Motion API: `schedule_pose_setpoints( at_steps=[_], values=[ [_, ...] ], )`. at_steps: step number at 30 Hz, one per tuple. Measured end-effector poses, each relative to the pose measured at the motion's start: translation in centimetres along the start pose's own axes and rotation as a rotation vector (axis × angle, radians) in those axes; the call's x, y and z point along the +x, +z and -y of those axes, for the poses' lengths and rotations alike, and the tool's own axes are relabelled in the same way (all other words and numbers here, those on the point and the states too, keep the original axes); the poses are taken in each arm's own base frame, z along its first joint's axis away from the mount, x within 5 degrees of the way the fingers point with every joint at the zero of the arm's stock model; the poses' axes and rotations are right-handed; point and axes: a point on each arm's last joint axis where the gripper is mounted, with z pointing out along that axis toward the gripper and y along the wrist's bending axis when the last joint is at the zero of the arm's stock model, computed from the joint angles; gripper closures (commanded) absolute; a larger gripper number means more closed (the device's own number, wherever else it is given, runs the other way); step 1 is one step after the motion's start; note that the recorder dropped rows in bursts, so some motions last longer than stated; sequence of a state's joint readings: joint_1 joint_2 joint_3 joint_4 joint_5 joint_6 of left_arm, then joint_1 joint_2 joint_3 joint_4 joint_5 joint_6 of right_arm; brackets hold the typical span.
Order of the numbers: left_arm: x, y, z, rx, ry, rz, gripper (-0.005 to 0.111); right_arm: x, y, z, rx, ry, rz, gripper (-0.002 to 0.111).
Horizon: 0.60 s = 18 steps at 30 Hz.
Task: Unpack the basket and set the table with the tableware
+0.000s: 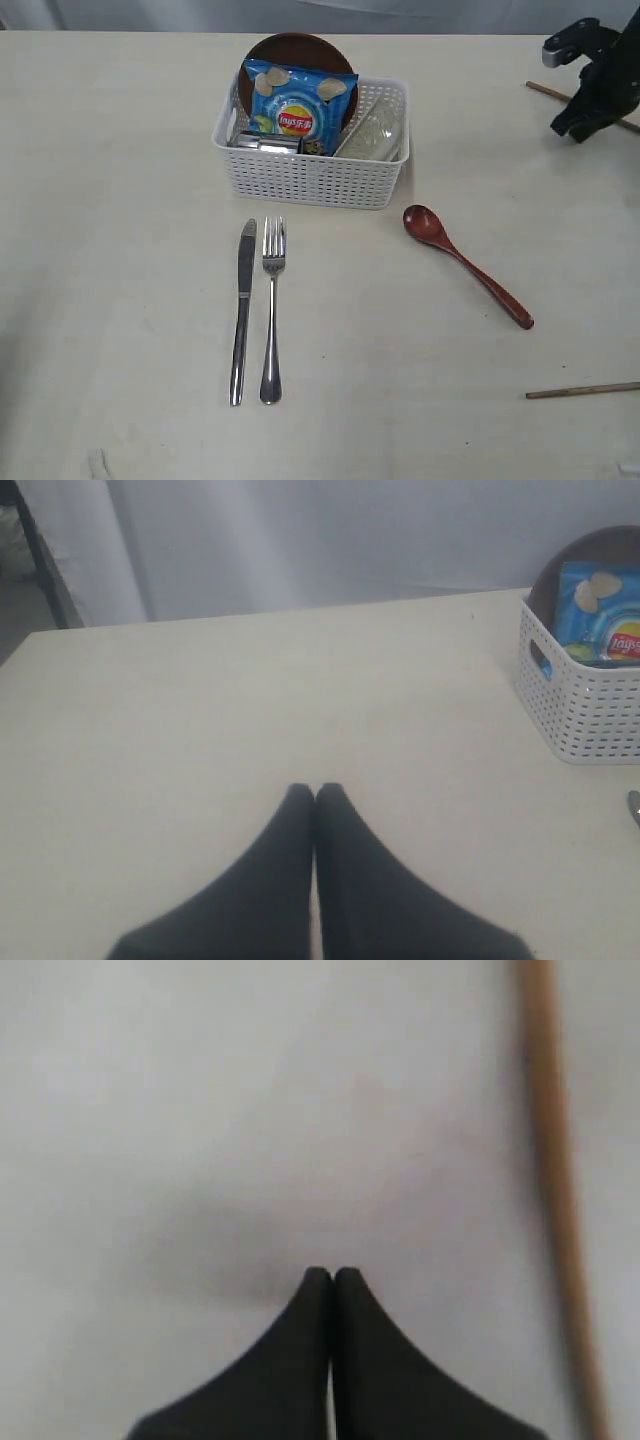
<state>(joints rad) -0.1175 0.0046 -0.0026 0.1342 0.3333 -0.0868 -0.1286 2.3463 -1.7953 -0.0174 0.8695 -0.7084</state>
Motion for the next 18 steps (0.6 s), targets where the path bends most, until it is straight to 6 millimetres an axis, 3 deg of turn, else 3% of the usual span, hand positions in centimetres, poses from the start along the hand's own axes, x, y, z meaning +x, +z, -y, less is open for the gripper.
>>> schedule_pose_setpoints(
  at_steps=[8, 14, 18],
  values=[
    [0.0, 0.0, 0.0, 0.000, 0.000, 0.000, 0.107, 0.2, -1.1, 4.3, 0.376, 0.193, 0.096, 0.109],
    [0.0, 0.0, 0.0, 0.000, 0.000, 0.000, 0.107, 0.9, 3.0, 3.9, 0.375, 0.161, 0.039, 0.109],
    [0.0, 0.0, 0.0, 0.000, 0.000, 0.000, 0.107, 0.6, 3.4, 3.5, 0.378, 0.066, 0.008, 0.109]
  ],
)
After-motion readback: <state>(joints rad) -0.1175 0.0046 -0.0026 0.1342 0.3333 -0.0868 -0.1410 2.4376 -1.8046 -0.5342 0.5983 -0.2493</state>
